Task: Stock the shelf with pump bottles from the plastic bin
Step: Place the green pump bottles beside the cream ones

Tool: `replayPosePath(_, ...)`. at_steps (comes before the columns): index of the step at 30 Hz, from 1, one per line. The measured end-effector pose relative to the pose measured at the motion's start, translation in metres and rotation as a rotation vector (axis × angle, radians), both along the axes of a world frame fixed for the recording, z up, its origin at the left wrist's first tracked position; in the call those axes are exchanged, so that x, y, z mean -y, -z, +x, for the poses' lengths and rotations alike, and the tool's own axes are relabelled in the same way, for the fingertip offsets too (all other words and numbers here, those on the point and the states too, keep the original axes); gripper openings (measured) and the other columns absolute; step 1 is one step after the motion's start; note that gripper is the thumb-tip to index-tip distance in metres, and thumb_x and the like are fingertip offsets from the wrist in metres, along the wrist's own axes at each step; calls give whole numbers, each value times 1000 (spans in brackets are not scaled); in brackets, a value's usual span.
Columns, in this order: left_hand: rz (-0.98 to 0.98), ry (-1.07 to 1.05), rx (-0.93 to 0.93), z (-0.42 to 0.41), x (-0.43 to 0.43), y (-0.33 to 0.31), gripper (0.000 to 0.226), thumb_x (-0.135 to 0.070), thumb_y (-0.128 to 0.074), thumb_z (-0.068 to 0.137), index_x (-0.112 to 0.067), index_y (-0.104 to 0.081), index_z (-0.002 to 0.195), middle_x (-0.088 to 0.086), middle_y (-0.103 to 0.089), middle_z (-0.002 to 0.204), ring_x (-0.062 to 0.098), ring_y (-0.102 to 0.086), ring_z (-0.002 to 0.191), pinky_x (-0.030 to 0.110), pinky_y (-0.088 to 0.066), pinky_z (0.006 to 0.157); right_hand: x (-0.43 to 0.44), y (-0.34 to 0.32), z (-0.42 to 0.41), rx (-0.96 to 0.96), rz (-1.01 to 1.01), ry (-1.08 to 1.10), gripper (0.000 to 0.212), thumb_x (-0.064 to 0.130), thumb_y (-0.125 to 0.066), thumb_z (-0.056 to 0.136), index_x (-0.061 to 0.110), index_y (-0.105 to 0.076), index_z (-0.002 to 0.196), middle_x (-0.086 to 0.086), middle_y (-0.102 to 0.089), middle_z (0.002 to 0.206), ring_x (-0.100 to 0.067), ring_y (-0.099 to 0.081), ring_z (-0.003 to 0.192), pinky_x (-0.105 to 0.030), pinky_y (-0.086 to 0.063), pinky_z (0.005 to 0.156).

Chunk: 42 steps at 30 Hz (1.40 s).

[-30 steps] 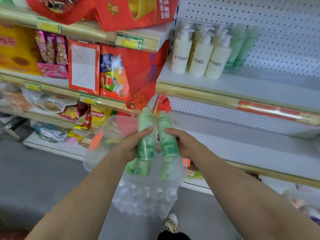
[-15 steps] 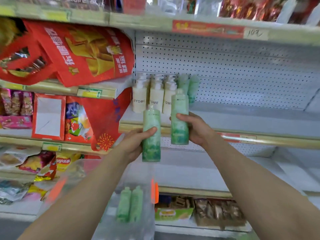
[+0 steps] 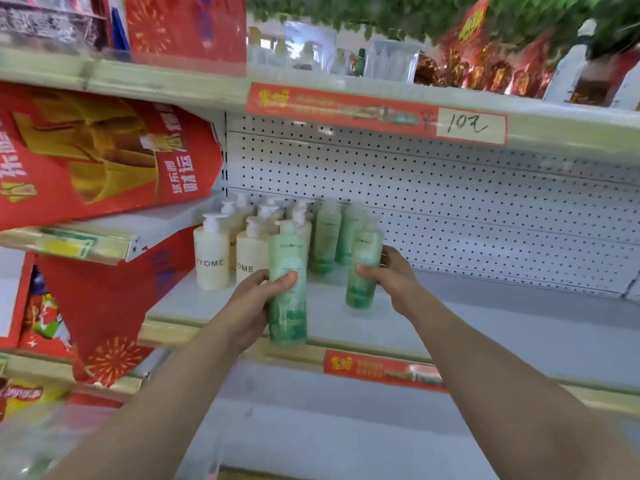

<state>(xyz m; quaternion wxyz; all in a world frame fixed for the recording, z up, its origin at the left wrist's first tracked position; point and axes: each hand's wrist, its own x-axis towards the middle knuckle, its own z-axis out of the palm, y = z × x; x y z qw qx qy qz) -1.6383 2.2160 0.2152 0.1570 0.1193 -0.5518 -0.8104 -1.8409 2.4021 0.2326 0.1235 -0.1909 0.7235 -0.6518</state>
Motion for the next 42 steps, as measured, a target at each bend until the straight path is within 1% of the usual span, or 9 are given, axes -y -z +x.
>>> replayPosePath(4,27,-51,-27,-26,-10,-3,62,-23,-82,75,-2,-54,126,18,-68,119,29,-69,106,40,-56,83,16,16,-39,-10,28,-40,59,2,-82,76,15,-54,126,-4,-68,113,-20,-66,100,-28,-51,77)
replayPosePath(10,26,-85,-30,-56,-22,5,67,-26,-79,70,-3,-53,127,19,-68,119,31,-68,108,45,-54,91,34,27,-87,-102,121,-30,58,22,-87,75,31,-52,121,8,-67,104,-17,-64,100,-33,-51,86)
replayPosePath(17,-7,-79,-21,-78,-29,3,64,-25,-80,71,-5,-55,126,17,-69,118,31,-68,108,47,-53,95,47,31,-115,-180,194,-32,60,30,-85,73,31,-53,124,7,-69,104,-19,-66,99,-43,-56,91)
replayPosePath(29,22,-84,-12,-100,-38,10,64,-24,-80,69,-5,-56,125,17,-69,117,32,-67,108,46,-53,95,54,27,-123,-186,202,-27,62,26,-82,79,22,-51,132,5,-64,110,-18,-62,102,-33,-49,88)
replayPosePath(33,21,-79,-20,-103,-40,8,63,-23,-80,68,-6,-56,124,13,-72,112,27,-70,103,42,-54,90,55,23,-118,-228,248,8,31,25,-81,80,24,-57,101,8,-63,95,-18,-61,93,-29,-45,78)
replayPosePath(35,24,-79,-22,-105,-41,7,63,-23,-80,68,-6,-56,124,14,-71,114,28,-69,105,42,-54,91,55,22,-116,-250,264,7,26,25,-79,82,26,-57,93,9,-64,91,-18,-61,89,-25,-44,70)
replayPosePath(37,22,-73,-24,-107,-42,6,64,-24,-80,69,-5,-56,126,15,-70,118,28,-69,106,43,-54,92,56,21,-115,-249,292,6,23,28,-79,82,24,-61,95,4,-69,97,-18,-62,88,-23,-44,66)
replayPosePath(39,19,-61,-22,-109,-44,5,64,-25,-79,70,-5,-56,127,15,-70,118,28,-69,106,42,-54,92,55,20,-116,-221,354,7,28,31,-78,83,20,-64,104,-1,-72,109,-20,-63,92,-27,-47,75)
replayPosePath(42,19,-51,-24,-113,-48,2,61,-26,-79,72,-3,-59,124,14,-71,112,26,-70,99,40,-56,87,53,17,-113,-166,332,106,66,36,-76,85,11,-49,139,-4,-61,130,-22,-60,112,-31,-46,90)
